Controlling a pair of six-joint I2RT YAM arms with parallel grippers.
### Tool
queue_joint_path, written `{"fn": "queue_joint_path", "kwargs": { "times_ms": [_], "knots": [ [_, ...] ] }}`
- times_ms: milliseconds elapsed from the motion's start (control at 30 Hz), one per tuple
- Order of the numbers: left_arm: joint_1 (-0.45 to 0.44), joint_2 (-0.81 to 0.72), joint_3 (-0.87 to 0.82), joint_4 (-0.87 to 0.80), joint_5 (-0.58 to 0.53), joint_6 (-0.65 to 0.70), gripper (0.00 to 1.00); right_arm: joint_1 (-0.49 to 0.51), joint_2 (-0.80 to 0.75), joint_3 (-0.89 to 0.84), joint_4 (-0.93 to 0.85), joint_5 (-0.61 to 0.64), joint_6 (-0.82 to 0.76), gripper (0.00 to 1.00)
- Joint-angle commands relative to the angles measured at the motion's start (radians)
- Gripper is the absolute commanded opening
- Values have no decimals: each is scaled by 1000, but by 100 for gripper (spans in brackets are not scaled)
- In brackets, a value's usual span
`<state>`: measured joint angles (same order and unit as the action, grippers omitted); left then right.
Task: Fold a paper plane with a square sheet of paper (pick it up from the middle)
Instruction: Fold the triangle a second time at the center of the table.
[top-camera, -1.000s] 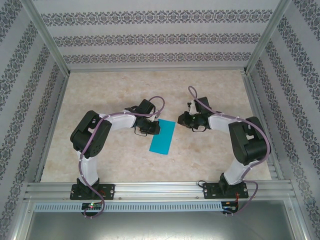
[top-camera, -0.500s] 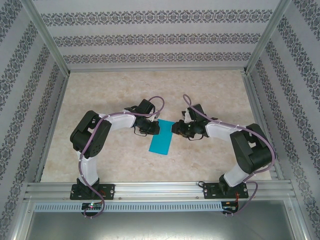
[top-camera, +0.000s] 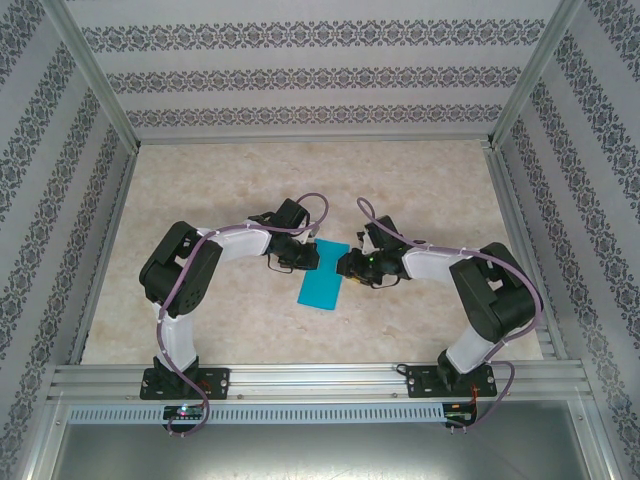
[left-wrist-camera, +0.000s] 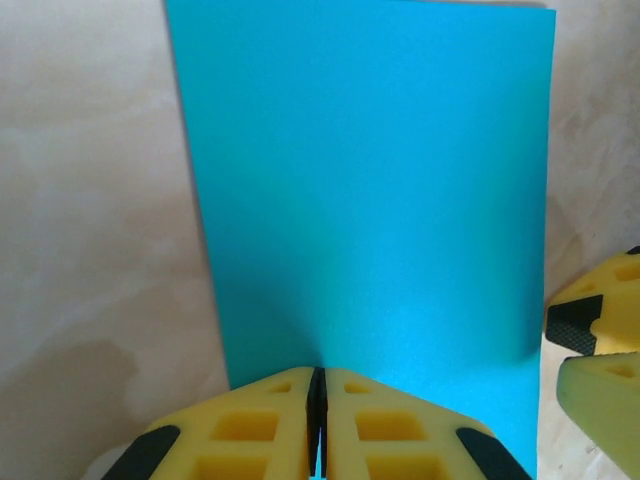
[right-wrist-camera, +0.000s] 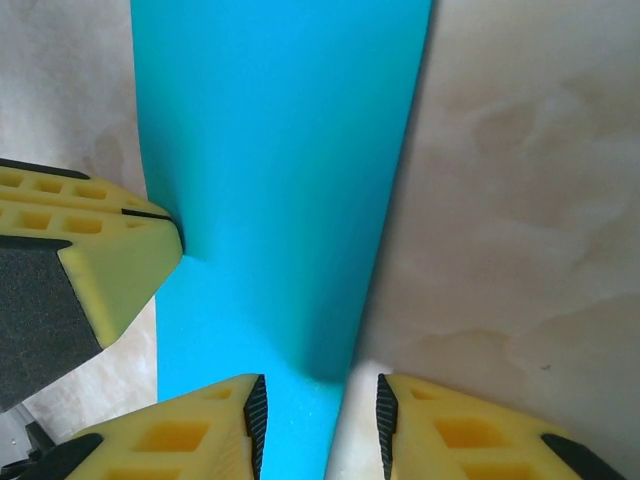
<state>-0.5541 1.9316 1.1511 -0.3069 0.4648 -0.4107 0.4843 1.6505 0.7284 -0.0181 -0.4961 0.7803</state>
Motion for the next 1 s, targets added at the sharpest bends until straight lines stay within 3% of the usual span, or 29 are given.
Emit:
{"fn": "queue_joint_path", "kwargs": {
  "times_ms": [0,733,967],
  "knots": [
    [14,39,-54,-140,-42,10,14,17,17,-8,50,-6,32,36],
    [13,38,-57,-116,-14,-2,14,47,20,-82,296,-82,225,35],
    [14,-7,-36,-130,-10,-2,16,45,20,-101,337,-91,242,25]
  ]
}}
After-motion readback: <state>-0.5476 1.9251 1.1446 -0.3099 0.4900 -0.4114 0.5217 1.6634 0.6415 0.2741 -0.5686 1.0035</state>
